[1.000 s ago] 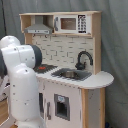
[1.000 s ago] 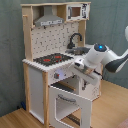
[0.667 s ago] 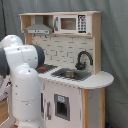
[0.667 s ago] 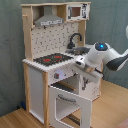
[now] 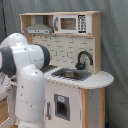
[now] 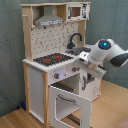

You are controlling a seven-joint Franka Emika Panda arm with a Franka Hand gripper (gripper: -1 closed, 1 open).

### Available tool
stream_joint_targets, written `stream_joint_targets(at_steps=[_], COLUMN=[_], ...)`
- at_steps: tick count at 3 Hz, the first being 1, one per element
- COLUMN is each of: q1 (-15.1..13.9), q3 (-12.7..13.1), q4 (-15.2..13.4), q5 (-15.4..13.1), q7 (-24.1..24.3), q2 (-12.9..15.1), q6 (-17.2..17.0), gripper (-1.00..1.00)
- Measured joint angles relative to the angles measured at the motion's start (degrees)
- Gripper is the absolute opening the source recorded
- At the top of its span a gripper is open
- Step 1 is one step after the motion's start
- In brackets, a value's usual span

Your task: Play with the kitchen

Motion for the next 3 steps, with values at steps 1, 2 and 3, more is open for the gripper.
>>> stream_joint_targets(at_steps=[1, 2, 3], q1=[0.22, 0.48, 0.73], q3=[1.9, 4.2, 6.68], q4=[0.01, 0.06, 0.13], q5=[-2.71, -5.05, -7.06], q7=[0.63, 0.98, 1.02], q2=[2.55, 4.86, 6.65], q6=[-6.61, -13.36, -19.78], gripper=[1.0, 1.0, 1.0])
